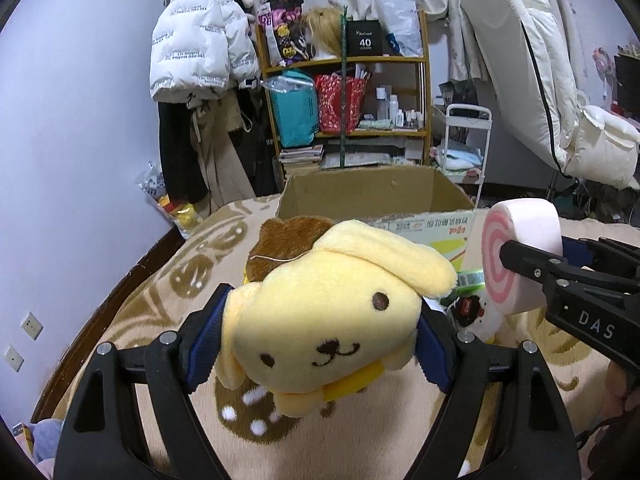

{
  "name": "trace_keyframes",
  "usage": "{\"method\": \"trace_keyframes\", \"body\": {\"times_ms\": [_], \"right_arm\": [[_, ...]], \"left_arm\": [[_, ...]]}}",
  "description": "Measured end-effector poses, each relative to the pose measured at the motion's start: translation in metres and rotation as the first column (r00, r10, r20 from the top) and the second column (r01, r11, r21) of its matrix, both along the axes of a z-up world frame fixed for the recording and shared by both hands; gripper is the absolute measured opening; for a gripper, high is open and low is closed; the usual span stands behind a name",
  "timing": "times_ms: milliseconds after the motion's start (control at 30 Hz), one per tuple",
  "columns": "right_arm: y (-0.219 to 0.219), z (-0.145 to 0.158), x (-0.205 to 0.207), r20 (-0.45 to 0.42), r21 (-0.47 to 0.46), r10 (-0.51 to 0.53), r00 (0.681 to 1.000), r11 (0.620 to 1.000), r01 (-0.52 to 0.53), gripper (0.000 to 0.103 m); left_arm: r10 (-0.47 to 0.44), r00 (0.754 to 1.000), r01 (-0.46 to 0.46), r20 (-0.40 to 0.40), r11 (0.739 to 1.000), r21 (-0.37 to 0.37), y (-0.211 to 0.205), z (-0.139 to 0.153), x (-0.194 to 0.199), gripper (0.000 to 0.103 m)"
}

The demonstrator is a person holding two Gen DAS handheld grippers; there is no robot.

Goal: Organize soft objects
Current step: 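Carry the yellow dog and pink roll into the box and open both tools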

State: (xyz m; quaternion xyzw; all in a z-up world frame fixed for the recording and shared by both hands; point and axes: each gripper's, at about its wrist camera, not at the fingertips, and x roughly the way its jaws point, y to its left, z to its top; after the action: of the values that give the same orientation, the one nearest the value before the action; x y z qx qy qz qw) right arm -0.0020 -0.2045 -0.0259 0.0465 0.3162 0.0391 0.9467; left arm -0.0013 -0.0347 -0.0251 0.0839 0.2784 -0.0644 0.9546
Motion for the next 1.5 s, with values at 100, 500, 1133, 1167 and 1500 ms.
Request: {"method": "trace_keyframes", "body": {"times_ms": [100,500,1133,1167,1500], "right_arm": [[0.001,0.005,0.001,0.032,-0.012,0.000,1.000,1.000,0.000,0.044],[0.005,0.017,0.028,0.085,-0.047,0.026,0.996,0.999,-0.022,0.044],[-0.007,0.015,0.107,0.083,-0.054,0.061,0.995,0.997,-0.056,0.044],[-0.009,0.015,0.111,0.082,-0.049,0.061,0.995,0.997,-0.057,0.044],[-0.027,-0.001,0.144,0.078,-0.005,0.056,0.995,0.998,-0.055,0.045]], "left_arm": [[0.000,1.000,0.000,0.031,1.000,0.004,-0.002,0.007,0.001,0.081],[-0.011,0.997,0.012,0.077,1.000,-0.019,-0.006,0.029,0.031,0.081],[-0.022,0.997,0.021,0.069,1.000,0.010,-0.019,0.027,0.130,0.081],[-0.019,0.998,0.019,0.061,1.000,-0.001,-0.019,0.024,0.137,0.081],[0.007,1.000,-0.007,0.005,1.000,-0.029,-0.026,0.002,0.179,0.082]]}}
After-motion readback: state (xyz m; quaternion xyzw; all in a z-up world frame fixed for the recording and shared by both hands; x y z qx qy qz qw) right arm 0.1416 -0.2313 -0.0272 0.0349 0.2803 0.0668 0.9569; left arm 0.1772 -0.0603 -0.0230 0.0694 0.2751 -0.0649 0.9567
